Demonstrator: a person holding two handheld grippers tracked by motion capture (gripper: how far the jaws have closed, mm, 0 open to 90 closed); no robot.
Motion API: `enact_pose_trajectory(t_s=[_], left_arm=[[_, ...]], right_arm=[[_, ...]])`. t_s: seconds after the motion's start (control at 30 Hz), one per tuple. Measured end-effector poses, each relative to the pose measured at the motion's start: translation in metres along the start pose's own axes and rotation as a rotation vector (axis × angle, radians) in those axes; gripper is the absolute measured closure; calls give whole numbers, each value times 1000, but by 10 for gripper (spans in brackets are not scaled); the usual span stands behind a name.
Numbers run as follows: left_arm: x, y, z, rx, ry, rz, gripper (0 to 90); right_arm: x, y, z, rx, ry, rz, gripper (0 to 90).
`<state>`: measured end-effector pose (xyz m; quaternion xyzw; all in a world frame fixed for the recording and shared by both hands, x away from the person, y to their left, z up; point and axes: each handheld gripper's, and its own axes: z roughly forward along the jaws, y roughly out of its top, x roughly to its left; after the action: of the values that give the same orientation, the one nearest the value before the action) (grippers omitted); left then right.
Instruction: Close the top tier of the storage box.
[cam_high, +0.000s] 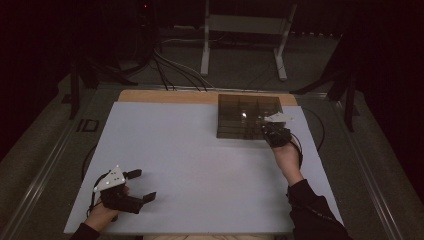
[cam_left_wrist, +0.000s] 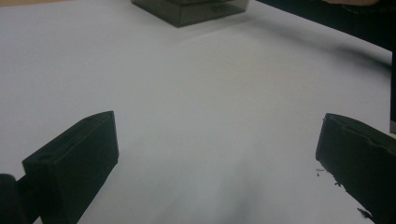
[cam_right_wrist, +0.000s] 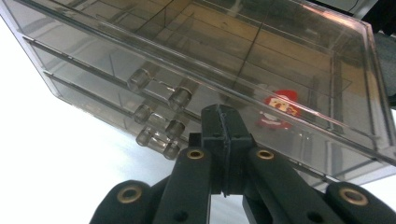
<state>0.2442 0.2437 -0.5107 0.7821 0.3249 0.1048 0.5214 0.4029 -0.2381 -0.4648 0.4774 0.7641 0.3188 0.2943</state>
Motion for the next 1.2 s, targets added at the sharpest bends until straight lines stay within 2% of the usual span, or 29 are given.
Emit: enact_pose_trajectory(t_s=[0.2, 0.23, 0.57, 1.13, 1.2], left_arm=[[0, 0, 0, 1, 0, 0, 0], [0, 0, 0, 0, 0, 0, 0], [0, 0, 0, -1, -1, 1, 0], [-1, 0, 0, -2, -3, 3, 0], [0, 0, 0, -1, -3, 2, 0]], right_arm=[[-3, -1, -5, 3, 11, 8, 900], [-4, -1, -6, 10, 20, 20, 856], [0, -1, -13, -1, 44, 46, 721], [11, 3, -18, -4, 101, 45, 383], [12, 4, -19, 0, 124, 45, 298]])
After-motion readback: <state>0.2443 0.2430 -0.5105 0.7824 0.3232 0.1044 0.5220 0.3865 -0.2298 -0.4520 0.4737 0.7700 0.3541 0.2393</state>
